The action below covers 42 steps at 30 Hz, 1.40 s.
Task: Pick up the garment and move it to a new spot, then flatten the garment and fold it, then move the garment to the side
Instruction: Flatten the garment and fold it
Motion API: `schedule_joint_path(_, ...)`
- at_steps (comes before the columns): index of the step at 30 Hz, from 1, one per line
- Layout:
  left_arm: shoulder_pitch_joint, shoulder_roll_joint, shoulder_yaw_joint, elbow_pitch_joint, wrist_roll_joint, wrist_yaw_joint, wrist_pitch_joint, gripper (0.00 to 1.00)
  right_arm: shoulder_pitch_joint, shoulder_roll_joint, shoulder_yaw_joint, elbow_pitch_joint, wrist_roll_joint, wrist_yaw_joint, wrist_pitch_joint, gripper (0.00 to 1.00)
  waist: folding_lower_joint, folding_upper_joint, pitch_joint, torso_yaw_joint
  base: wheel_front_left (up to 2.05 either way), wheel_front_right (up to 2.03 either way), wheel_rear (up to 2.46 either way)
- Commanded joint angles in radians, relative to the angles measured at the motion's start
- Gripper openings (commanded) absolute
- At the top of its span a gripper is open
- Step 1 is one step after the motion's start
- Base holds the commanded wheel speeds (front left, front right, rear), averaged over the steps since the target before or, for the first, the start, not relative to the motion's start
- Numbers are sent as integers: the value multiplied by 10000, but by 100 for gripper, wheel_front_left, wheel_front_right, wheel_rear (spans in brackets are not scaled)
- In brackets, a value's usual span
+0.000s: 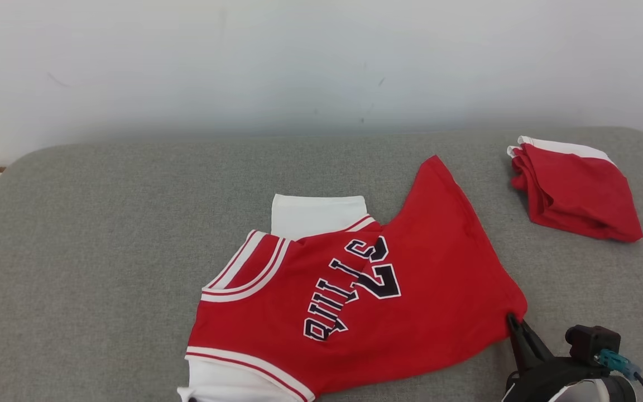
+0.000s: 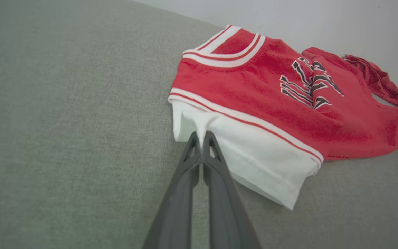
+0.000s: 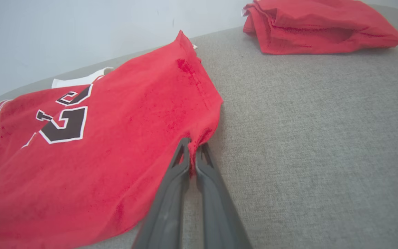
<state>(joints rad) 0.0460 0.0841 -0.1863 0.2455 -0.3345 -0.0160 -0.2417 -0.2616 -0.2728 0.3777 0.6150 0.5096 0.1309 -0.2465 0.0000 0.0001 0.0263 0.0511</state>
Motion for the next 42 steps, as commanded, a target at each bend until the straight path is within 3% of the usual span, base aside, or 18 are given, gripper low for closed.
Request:
schedule_joint_path(1, 102, 166, 103, -265, 48, 30, -85, 0, 149, -125, 150, -276, 229, -3, 71, 0, 0, -1, -85, -56, 0, 0, 0)
schedule_joint_path(6, -309, 650, 343, -1635, 234, 148, 61, 0, 201, -596, 575, -1768, 944, -3, 585, 0, 0, -1, -165, -232, 0, 0, 0)
schedule_joint_path(10, -1113, 1214, 447, -2523, 477, 22, 544, 0, -228, -878, 808, -2938, 1291, -3, 1086, 0, 0, -1, -4, -401, 0, 0, 0)
schedule_joint_path(11, -2028, 1542, 490, -2911, 445, -157, 995, 0, -788, -1062, 952, -3477, 1308, -3, 1431, 0, 0, -1, 255, -503, 0, 0, 0)
schedule_joint_path(14, -3577, 2091, 447, -2947, 596, -480, 1522, 0, -2095, -905, 1109, -3758, 1597, -3, 1802, 0, 0, -1, 915, -704, 0, 0, 0)
schedule_joint_path(17, -4520, 2222, 372, -2807, 533, -639, 1760, 0, -2954, -886, 1221, -3617, 1519, -3, 1917, 0, 0, -1, 1350, -765, 0, 0, 0)
schedule_joint_path(25, -8504, 3007, 230, -1154, 359, -1033, 2300, 0, -6764, -388, 1483, -2099, 2200, -3, 2150, 0, 0, -1, 3091, -823, 0, 0, 0)
schedule_joint_path(33, -12208, 3493, -355, 1010, 156, -1117, 2340, 0, -10570, 95, 1500, 112, 2750, -1, 2148, 0, 0, -1, 4323, -771, 0, 0, 0)
schedule_joint_path(42, -15350, 3140, -620, 3148, -708, -1129, 2254, 0, -13590, 700, 1083, 2897, 3024, -1, 1717, 0, 0, -1, 4610, -735, 0, 0, 0)
